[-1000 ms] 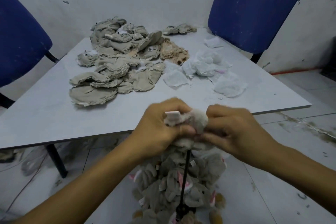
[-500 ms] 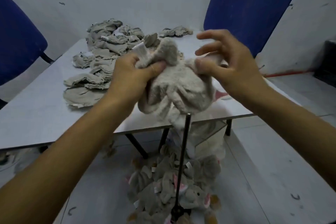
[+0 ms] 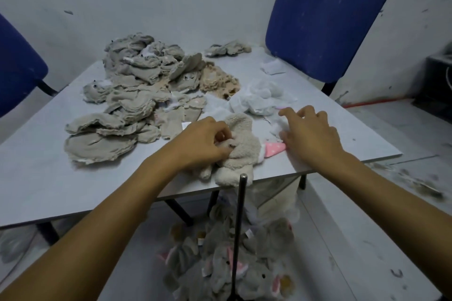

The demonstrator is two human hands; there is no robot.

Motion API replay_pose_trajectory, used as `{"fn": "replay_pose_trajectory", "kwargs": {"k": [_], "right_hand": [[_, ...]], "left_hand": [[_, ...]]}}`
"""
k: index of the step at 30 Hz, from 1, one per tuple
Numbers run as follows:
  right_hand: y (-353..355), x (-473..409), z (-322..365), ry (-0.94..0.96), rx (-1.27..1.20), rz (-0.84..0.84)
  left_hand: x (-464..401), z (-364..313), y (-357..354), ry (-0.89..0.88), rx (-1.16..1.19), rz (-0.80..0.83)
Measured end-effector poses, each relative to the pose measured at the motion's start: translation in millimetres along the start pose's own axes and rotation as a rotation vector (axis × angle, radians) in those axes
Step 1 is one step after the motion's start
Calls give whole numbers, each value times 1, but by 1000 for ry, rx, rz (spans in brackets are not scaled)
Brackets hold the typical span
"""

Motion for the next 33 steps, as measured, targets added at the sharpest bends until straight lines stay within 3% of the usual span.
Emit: {"fn": "replay_pose_trajectory", "kwargs": {"k": [3, 7, 13, 16, 22, 24, 27, 33], "right_hand": [[1, -3, -2, 54, -103, 43], [12, -4, 6, 134, -200, 59], [35, 5, 11, 255, -328, -162], [44, 3, 11, 257, -444, -231], [55, 10, 13, 140, -971, -237], [60, 24, 34, 238, -946, -280], [58, 44, 72, 409, -716, -310], [22, 54, 91, 468, -544, -261]], "left_hand": [[-2, 1, -4, 20, 31, 98], [0, -5, 7, -10, -9, -73], [9, -11, 15, -53, 30, -298], [9, -7, 8, -14, 115, -223], [8, -11, 8, 39, 36, -296], [5, -10, 8, 78, 35, -290], [4, -8, 8, 125, 105, -262], [5, 14, -3, 166, 661, -200]]}}
Point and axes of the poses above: each hand's wrist, its own x-axis away from the middle knuckle, its own y-axis out of the back of the hand, z = x × y, the point moved 9 cm from there along -x, towards the middle knuckle, and after that the axes turned 8 degrees about z, right-handed, at the moved point
